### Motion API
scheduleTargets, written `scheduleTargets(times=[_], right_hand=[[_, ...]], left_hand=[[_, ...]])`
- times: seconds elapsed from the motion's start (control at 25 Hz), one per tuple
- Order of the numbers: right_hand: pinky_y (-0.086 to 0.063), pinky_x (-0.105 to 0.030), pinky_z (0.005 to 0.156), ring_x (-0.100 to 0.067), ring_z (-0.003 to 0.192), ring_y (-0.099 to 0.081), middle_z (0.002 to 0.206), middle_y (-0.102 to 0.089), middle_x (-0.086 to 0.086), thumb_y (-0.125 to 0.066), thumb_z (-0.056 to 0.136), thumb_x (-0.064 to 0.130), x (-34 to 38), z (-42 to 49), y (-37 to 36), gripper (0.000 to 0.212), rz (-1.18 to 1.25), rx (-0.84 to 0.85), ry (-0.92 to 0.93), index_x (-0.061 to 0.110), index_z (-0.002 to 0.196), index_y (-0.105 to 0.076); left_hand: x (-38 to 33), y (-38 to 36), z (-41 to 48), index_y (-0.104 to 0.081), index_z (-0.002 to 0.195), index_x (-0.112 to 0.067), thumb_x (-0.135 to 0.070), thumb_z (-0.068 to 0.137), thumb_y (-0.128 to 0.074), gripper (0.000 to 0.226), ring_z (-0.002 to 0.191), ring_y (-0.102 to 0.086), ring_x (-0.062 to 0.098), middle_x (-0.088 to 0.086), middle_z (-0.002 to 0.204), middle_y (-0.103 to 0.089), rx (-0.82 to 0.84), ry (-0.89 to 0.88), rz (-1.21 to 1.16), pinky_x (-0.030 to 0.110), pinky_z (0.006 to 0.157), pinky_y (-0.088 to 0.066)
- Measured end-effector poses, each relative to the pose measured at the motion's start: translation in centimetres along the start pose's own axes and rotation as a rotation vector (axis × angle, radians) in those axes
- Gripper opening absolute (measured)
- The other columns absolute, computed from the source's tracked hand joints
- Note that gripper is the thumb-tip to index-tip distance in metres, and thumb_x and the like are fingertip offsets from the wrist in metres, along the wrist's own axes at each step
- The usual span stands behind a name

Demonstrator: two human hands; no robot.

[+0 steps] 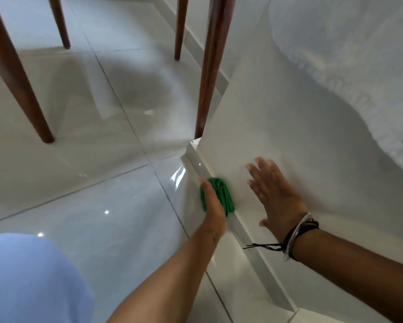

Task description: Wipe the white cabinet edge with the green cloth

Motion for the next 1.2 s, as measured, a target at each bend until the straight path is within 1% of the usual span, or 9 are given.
scheduleTargets(times=[0.12,0.2,0.36,0.6,0.64,0.8,0.92,1.04,1.2], right_hand=[[0.024,-0.065,0.103,-0.056,0.133,0.028,0.15,0.03,-0.03,-0.019,0.082,0.077,0.2,-0.1,-0.2,0.101,-0.011,0.007,-0.022,0.009,0.146,0.018],[0.023,-0.064,0.103,-0.055,0.135,0.026,0.152,0.027,-0.028,-0.022,0.085,0.073,0.1,0.0,0.1,0.097,0.006,0.021,-0.029,0.009,0.147,0.015],[0.022,-0.064,0.103,-0.054,0.136,0.023,0.154,0.023,-0.026,-0.023,0.093,0.061,-0.2,0.0,1.0,0.084,-0.021,-0.014,-0.041,0.009,0.15,0.008],[0.023,-0.065,0.1,-0.055,0.137,0.019,0.154,0.019,-0.027,-0.021,0.089,0.068,0.1,0.1,1.3,0.091,-0.005,0.002,-0.063,0.006,0.15,0.005],[0.023,-0.065,0.1,-0.055,0.137,0.019,0.155,0.018,-0.027,-0.021,0.088,0.07,0.2,0.2,1.4,0.093,0.0,0.003,-0.066,0.006,0.149,0.005],[0.023,-0.065,0.1,-0.053,0.138,0.018,0.156,0.017,-0.025,-0.021,0.086,0.072,0.5,0.3,1.2,0.095,0.035,0.003,-0.094,0.008,0.151,0.003],[0.024,-0.063,0.103,-0.051,0.139,0.022,0.156,0.02,-0.022,-0.02,0.082,0.078,0.3,-0.1,0.5,0.098,0.042,-0.002,-0.091,0.012,0.15,0.006],[0.021,-0.061,0.106,-0.049,0.139,0.023,0.155,0.024,-0.023,-0.022,0.081,0.078,0.5,-0.8,-0.6,0.1,0.011,-0.027,-0.091,0.013,0.149,0.012],[0.019,-0.063,0.105,-0.049,0.139,0.023,0.153,0.027,-0.025,-0.029,0.085,0.073,0.9,-1.6,-1.2,0.099,-0.009,-0.033,-0.111,0.011,0.148,0.017]], left_hand=[[0.9,0.3,2.4,-0.06,0.131,-0.027,-0.103,0.035,-0.047,0.123,0.115,-0.064,0.023,0.007,0.127,-0.067,-0.114,-0.096,-0.053,0.041,0.094,-0.055],[2.8,0.7,1.7,-0.055,0.137,-0.027,-0.102,0.023,-0.05,0.137,0.117,-0.062,0.022,0.005,0.129,-0.065,-0.062,-0.099,-0.095,0.037,0.091,-0.054],[7.5,1.4,-1.3,-0.058,0.134,-0.023,-0.1,0.024,-0.057,0.135,0.117,-0.063,0.027,0.01,0.13,-0.066,0.033,0.009,-0.116,0.044,0.1,-0.053],[14.1,2.2,-3.0,-0.062,0.131,-0.021,-0.098,0.018,-0.059,0.136,0.116,-0.066,0.034,0.014,0.124,-0.071,0.031,0.128,-0.097,0.057,0.106,-0.049],[14.3,2.4,-3.9,-0.062,0.131,-0.02,-0.098,0.023,-0.057,0.133,0.116,-0.066,0.034,0.015,0.124,-0.071,0.041,0.144,-0.085,0.055,0.106,-0.049],[12.5,1.8,-6.6,-0.062,0.133,-0.017,-0.079,0.087,-0.029,0.084,0.113,-0.064,0.031,0.015,0.124,-0.07,0.073,0.243,-0.053,0.047,0.104,-0.05],[11.0,1.3,-5.7,-0.062,0.132,-0.016,-0.079,0.088,-0.024,0.086,0.103,-0.065,0.03,0.013,0.113,-0.072,0.07,0.265,-0.083,0.039,0.091,-0.053],[7.1,1.1,-2.7,-0.041,0.151,-0.021,-0.088,0.08,-0.016,0.101,0.133,-0.05,0.033,0.014,0.145,-0.054,0.077,0.185,-0.082,0.048,0.115,-0.035],[3.0,0.9,0.7,-0.03,0.157,-0.022,-0.088,0.079,-0.009,0.105,0.142,-0.039,0.028,0.008,0.158,-0.041,0.047,0.104,-0.079,0.044,0.119,-0.027]])
Point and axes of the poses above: each hand's wrist, its own z-axis towards the middle knuckle, its own y-axis out of the back of the hand, x = y × z, the point moved 5 cm from there along z, towards the middle knuckle
